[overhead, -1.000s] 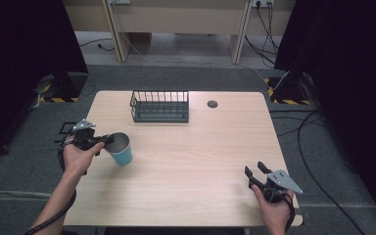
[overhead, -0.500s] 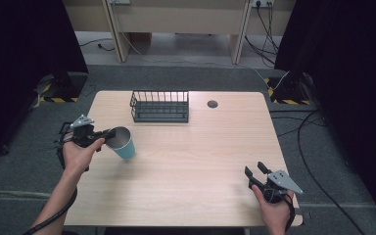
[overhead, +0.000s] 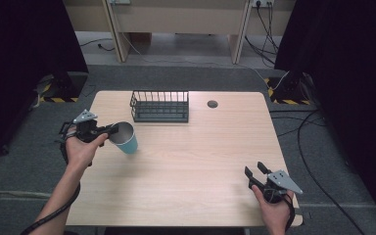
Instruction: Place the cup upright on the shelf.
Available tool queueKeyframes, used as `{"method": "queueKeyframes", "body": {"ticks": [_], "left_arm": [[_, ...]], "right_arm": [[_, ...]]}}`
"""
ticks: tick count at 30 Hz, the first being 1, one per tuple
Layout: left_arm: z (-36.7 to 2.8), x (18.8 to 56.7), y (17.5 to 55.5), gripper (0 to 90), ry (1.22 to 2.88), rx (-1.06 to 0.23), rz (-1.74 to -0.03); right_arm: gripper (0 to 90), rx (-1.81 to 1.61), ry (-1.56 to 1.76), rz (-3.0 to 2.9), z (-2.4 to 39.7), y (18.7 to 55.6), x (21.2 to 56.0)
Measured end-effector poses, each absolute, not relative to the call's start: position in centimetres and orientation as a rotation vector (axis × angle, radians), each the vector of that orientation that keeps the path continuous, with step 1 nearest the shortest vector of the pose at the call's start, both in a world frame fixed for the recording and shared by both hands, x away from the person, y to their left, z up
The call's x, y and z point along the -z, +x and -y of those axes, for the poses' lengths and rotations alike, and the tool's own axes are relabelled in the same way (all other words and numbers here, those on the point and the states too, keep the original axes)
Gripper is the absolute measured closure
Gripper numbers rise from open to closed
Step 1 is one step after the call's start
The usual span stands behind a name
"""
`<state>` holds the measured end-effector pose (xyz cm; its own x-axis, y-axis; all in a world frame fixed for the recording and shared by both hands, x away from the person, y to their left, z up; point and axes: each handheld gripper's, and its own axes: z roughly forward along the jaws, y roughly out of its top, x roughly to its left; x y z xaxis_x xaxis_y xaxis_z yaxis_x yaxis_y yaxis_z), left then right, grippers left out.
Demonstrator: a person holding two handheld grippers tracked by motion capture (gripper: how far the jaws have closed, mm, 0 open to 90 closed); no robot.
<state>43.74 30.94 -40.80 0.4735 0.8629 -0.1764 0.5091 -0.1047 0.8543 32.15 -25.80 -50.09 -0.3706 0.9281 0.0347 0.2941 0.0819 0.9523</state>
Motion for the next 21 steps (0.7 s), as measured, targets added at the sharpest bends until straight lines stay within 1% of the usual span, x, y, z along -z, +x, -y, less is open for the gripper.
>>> {"method": "queueKeyframes", "body": {"ticks": [21], "left_arm": [[-29.3,38.2,46.0,82.5,1.753,-0.490,-1.124]], "right_arm": [[45.0,-1.308,1.212,-1.744,25.8,32.1,50.1]]}}
